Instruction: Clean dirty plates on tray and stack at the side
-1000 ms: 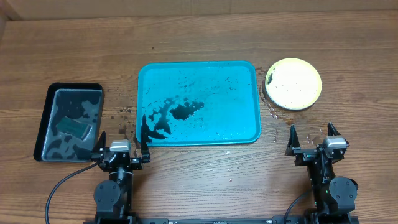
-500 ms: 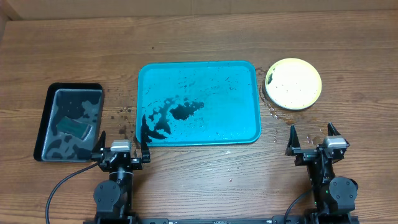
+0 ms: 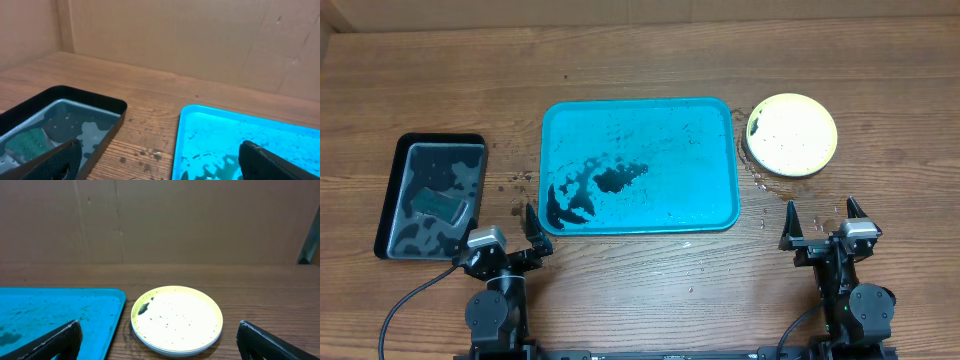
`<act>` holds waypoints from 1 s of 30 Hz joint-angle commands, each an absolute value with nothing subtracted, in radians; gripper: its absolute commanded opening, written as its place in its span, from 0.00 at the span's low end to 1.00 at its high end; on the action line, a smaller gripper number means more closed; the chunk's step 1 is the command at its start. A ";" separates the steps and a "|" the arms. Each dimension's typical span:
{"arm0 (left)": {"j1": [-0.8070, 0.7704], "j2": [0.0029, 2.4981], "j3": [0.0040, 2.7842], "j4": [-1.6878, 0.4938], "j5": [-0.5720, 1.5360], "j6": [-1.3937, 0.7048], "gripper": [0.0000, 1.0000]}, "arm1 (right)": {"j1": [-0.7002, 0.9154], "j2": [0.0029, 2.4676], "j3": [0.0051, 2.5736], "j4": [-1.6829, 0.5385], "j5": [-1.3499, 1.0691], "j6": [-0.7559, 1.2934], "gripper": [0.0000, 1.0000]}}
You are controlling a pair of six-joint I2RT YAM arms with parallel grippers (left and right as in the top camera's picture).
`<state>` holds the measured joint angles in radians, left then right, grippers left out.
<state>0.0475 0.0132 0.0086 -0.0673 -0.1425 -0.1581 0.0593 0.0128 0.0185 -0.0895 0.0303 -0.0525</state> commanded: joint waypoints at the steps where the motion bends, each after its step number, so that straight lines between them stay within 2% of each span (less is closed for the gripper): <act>1: 0.026 0.003 0.005 -0.068 -0.147 -0.127 1.00 | 0.054 0.003 0.008 -0.082 0.033 -0.053 1.00; 30: 0.023 0.004 0.005 -0.067 -0.137 -0.127 1.00 | 0.054 0.003 0.008 -0.082 0.033 -0.053 1.00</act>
